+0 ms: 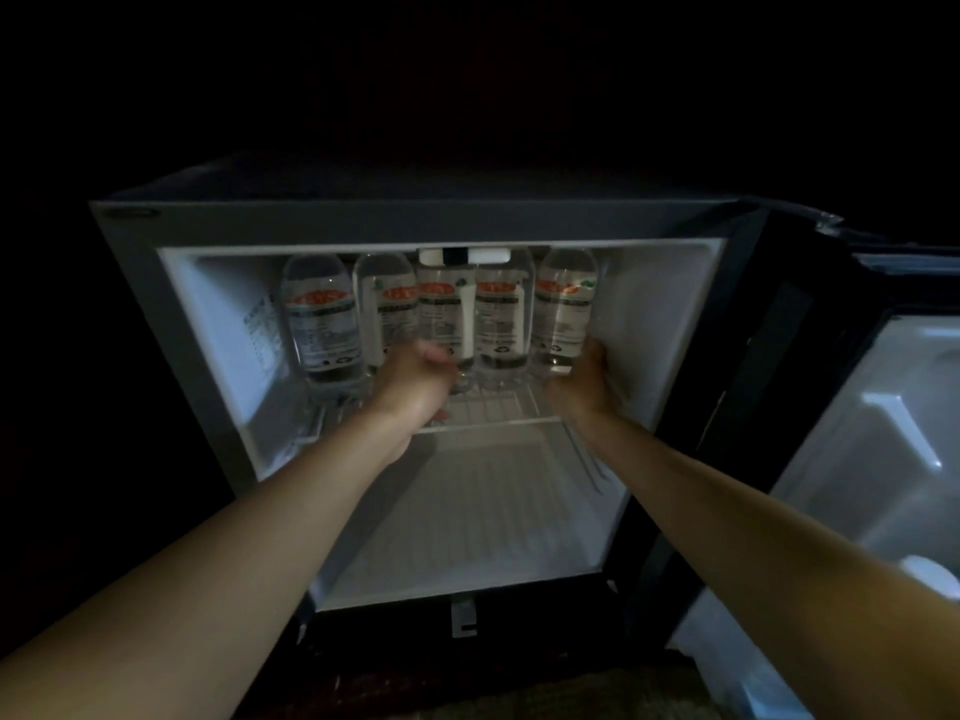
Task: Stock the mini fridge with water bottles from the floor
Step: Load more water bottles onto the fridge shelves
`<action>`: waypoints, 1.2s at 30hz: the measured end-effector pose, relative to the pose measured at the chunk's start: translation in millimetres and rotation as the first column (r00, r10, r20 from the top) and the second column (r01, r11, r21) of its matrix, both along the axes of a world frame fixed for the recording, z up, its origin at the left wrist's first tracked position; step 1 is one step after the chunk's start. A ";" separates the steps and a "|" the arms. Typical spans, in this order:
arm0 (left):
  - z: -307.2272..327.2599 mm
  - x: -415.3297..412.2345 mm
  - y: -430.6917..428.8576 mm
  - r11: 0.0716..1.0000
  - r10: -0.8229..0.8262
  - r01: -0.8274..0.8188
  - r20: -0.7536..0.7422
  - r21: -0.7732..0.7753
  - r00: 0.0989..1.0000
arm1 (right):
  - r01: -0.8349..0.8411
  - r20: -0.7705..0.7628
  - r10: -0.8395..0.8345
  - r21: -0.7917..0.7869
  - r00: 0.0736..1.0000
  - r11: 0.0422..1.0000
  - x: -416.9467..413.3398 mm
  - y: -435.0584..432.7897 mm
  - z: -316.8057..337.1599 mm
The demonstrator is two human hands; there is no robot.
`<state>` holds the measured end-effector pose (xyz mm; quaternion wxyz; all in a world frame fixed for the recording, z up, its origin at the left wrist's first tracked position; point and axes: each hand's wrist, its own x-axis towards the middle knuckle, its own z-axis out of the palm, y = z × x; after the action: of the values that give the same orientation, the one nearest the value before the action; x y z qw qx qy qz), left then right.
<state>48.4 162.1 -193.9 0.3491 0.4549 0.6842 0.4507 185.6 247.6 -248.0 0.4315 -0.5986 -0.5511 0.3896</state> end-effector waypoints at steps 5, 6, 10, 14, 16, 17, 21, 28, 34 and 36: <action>8.0 11.1 -38.9 0.997 0.032 -0.026 0.083 -0.066 0.996 | 0.048 0.071 -0.050 0.034 0.996 0.998 7.7 -47.3 0.9; 11.0 14.0 -48.5 0.997 0.032 -0.027 0.079 -0.070 0.996 | 0.018 0.086 -0.022 0.050 0.996 0.999 11.0 -59.8 6.2; 38.1 32.9 -89.7 0.998 0.008 -0.002 0.100 -0.064 0.995 | -0.107 0.211 0.077 0.136 0.975 0.985 35.0 -117.5 32.0; 62.0 78.8 -142.3 0.988 -0.086 0.103 0.147 -0.115 0.985 | -0.090 0.287 0.040 0.164 0.957 0.982 80.0 -182.9 47.7; 66.8 106.1 -169.2 0.980 -0.165 0.177 0.123 -0.095 0.979 | -0.054 0.291 -0.002 0.184 0.957 0.982 107.4 -220.8 54.9; 66.6 122.3 -183.8 0.974 -0.202 0.212 0.105 -0.086 0.974 | -0.043 0.309 -0.015 0.180 0.951 0.983 124.1 -243.4 56.4; 56.2 183.5 -241.7 0.933 -0.335 0.342 0.071 -0.112 0.939 | 0.031 0.310 -0.059 0.094 0.949 0.995 190.6 -327.7 42.1; 19.4 299.1 -355.0 0.757 -0.586 0.609 0.164 -0.236 0.793 | 0.331 0.288 -0.296 -0.082 0.911 0.940 290.2 -484.4 -7.4; -42.2 367.4 -437.5 0.497 -0.716 0.754 0.288 -0.429 0.636 | 0.509 0.293 -0.438 -0.239 0.850 0.827 348.2 -595.3 -61.2; -62.7 389.5 -458.4 0.442 -0.746 0.746 0.258 -0.498 0.614 | 0.569 0.284 -0.499 -0.285 0.819 0.771 366.5 -627.3 -76.4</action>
<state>437.9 -296.3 -256.6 0.6279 0.5843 0.5132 0.0287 552.1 -379.7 -324.3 0.3534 -0.8335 -0.3158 0.2839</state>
